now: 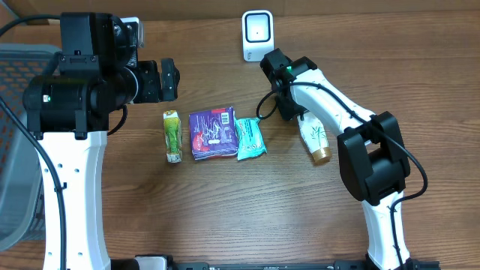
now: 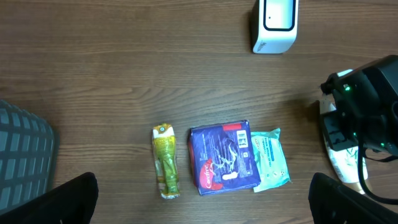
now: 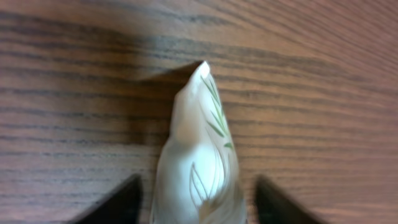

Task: Scan the item barcode
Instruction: 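Carry the Pantene tube rightward and set it down on the table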

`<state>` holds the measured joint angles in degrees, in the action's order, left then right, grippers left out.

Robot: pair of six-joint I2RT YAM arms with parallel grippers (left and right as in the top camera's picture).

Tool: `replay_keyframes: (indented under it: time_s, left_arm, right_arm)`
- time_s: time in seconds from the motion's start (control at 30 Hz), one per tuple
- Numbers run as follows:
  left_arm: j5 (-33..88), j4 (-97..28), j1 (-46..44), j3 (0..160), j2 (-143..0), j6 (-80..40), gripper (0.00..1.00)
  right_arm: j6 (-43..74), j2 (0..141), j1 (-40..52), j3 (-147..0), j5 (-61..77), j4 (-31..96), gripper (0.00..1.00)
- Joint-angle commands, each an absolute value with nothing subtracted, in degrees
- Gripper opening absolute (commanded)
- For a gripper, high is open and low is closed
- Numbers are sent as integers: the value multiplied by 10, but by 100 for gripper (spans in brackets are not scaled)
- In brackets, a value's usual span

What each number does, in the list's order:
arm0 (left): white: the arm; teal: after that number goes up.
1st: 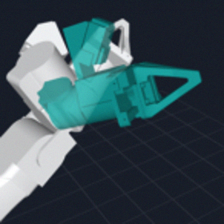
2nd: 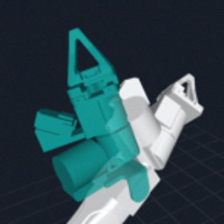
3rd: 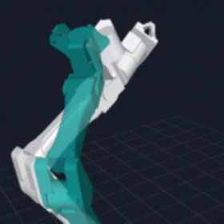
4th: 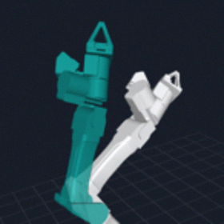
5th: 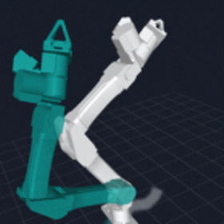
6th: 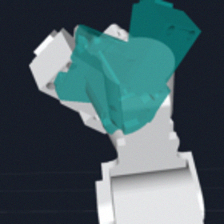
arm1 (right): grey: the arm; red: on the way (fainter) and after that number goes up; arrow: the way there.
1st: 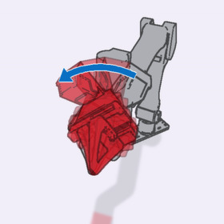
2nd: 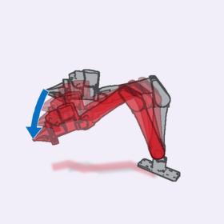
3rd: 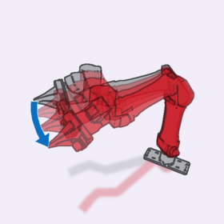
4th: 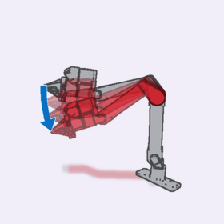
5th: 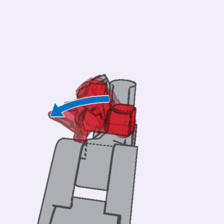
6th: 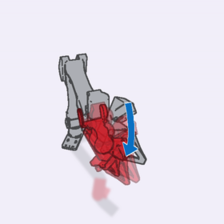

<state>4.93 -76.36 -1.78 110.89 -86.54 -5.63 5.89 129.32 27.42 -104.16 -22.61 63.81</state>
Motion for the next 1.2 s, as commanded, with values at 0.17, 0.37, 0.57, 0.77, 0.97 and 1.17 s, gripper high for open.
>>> replay_keyframes:
  time_s: [0.17,0.37,0.57,0.77,0.97,1.17]
  left_arm:
    - [49,-764,-19,1115,-870,-51,99]
    - [49,-764,-19,1115,-870,-51,99]
    - [49,-764,-19,1115,-870,-51,100]
    - [49,-764,-19,1115,-870,-51,99]
    - [49,-764,-19,1115,-870,-51,100]
    - [49,-764,-19,1115,-870,-51,99]
  right_arm:
    - [62,1290,258,-1042,-239,635,4]
    - [62,1268,244,-1068,-60,635,4]
    - [62,1195,161,-1097,212,626,4]
    - [40,1166,54,-1093,435,629,4]
    - [26,1167,-9,-994,554,565,4]
    - [147,1157,-17,-832,521,334,4]
